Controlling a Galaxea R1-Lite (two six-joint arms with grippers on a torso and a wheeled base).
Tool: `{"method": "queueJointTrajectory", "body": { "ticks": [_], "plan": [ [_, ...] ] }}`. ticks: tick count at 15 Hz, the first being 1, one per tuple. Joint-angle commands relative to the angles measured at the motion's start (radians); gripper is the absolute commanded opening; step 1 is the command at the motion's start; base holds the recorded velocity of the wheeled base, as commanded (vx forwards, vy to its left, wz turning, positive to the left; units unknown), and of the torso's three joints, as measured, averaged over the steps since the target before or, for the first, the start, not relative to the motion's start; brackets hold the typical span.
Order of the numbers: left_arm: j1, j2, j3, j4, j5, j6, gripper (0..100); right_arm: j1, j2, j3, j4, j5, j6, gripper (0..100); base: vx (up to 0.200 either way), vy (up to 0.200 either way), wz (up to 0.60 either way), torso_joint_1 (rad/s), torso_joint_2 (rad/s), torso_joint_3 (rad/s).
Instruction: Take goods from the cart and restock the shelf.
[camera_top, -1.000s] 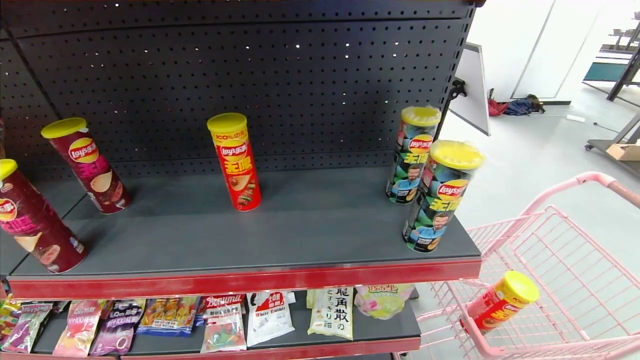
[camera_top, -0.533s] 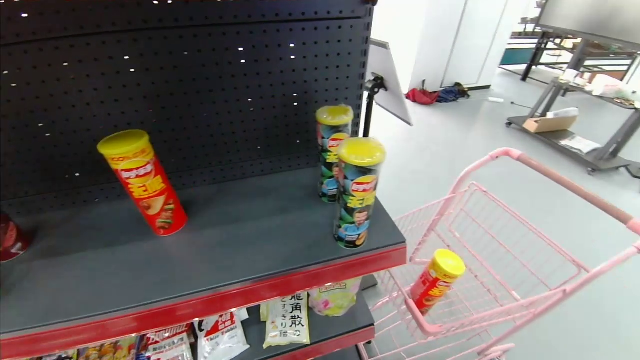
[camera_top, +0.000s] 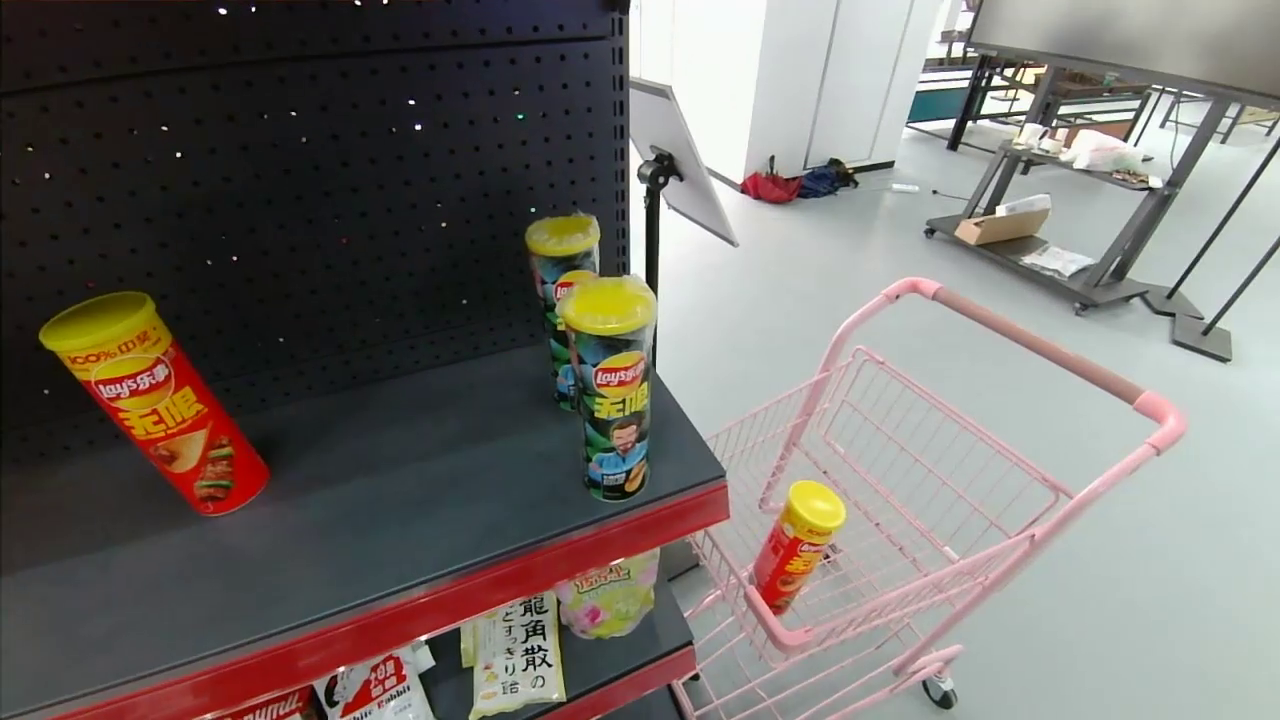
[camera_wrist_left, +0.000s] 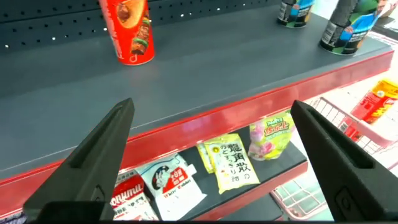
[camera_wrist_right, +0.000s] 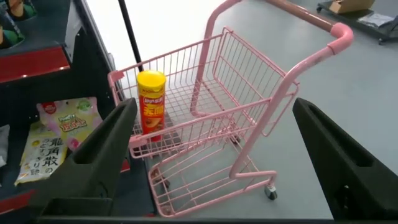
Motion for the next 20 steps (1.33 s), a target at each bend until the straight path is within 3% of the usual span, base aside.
{"method": "queueJointTrajectory", "body": {
  "ticks": [1, 20],
  "plan": [
    [0.000, 0.001, 0.000, 0.000, 0.000, 0.000, 100, 0.001, 0.000, 0.000, 0.000, 0.001, 0.000, 100, 0.000, 0.000, 0.00, -0.134, 0.32, 0.178],
    [0.000, 0.001, 0.000, 0.000, 0.001, 0.000, 100, 0.001, 0.000, 0.000, 0.000, 0.000, 0.000, 100, 0.000, 0.000, 0.00, -0.149, 0.38, 0.234]
  ]
}}
